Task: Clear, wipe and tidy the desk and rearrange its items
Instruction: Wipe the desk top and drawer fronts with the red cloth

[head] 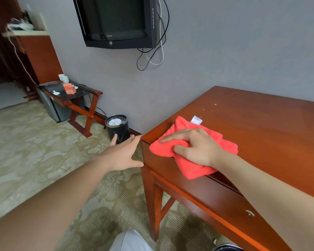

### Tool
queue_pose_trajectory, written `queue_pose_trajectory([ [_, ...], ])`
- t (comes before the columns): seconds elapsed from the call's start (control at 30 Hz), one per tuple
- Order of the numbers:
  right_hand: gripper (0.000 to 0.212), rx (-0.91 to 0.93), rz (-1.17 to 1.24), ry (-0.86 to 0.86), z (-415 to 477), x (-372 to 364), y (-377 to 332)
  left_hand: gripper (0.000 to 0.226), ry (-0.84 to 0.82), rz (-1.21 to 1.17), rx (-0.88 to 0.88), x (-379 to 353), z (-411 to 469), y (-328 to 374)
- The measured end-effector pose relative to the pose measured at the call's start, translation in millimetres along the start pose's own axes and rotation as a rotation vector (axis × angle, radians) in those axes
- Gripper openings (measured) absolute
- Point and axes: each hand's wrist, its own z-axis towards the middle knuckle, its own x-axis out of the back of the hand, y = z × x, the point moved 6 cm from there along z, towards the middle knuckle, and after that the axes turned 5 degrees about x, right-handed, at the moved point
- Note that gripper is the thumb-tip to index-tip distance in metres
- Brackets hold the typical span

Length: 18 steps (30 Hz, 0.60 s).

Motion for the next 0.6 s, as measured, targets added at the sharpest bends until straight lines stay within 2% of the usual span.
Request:
queue_pose_trajectory([
  [0.1, 0.043, -0.043, 0.028, 0.043, -13, 16, 16, 0.096, 0.038, -0.020, -0.046, -4, 4, -4],
  [0.23, 0.040, -0.387, -0.236, 0.147, 8, 20, 37, 0.092, 0.026, 0.016, -0.080, -7, 2, -12],
  [0.3, 0.041, -0.502, -0.257, 0.187, 26, 11, 29, 0.089, 0.031, 0.029, -0.104, -4, 1, -13],
  [0.37, 0.042, -0.451, -0.239, 0.155, 42, -5, 12, 0.084, 0.042, 0.027, -0.104, -2, 2, -16],
  [0.47, 0.039, -0.275, -0.187, 0.075, 48, -21, -8, 0.080, 0.048, 0.032, -0.097, -3, 5, -16],
  [0.6, 0.042, -0.013, 0.050, -0.013, 21, -15, -17, 0.080, 0.054, 0.023, -0.090, -6, 5, -15],
])
